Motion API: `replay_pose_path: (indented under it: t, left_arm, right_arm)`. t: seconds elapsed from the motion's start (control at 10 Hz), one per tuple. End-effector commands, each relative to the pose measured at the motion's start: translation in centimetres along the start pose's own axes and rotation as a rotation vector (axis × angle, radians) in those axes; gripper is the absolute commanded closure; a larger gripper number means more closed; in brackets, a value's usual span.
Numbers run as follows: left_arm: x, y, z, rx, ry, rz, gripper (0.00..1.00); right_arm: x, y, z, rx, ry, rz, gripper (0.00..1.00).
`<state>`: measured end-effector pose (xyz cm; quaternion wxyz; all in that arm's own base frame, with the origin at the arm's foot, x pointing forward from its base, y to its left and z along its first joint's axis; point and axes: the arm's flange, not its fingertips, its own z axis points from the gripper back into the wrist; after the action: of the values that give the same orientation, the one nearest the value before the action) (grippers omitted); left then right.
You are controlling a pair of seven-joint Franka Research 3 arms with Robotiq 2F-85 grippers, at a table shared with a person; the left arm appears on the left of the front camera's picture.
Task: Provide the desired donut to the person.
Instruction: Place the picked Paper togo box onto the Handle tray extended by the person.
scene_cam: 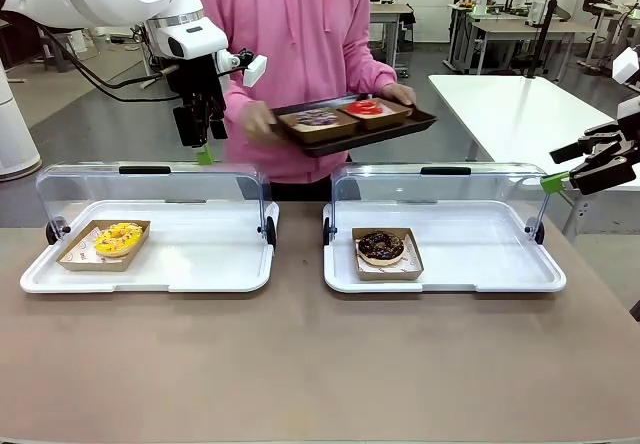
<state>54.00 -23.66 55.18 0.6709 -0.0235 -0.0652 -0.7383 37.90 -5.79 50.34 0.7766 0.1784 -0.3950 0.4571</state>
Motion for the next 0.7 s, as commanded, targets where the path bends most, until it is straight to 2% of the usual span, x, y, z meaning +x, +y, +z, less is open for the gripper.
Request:
replay_pose_path:
  t: [0.0,0.3,0.4,0.6]
  left_arm:
    - [0.0,0.2,0.1,0.017,0.008,-0.001,0.00]
    - [0.0,0.0,0.0,0.000,0.000,0.000,0.00]
    - [-1.8,-2.1,1.1,-0.034,-0.056,0.037,0.00]
    - [-7.8,-6.7,3.6,-0.042,-0.230,0.136,0.00]
  right_arm:
    - [-0.2,0.0,-0.1,0.004,-0.012,-0.003,0.00]
    - [-0.2,0.0,-0.1,0.004,-0.012,-0.003,0.00]
    - [-0.2,0.0,-0.1,0.004,-0.012,-0.003,0.00]
    - [-0.2,0.0,-0.1,0.004,-0.012,-0.003,0.00]
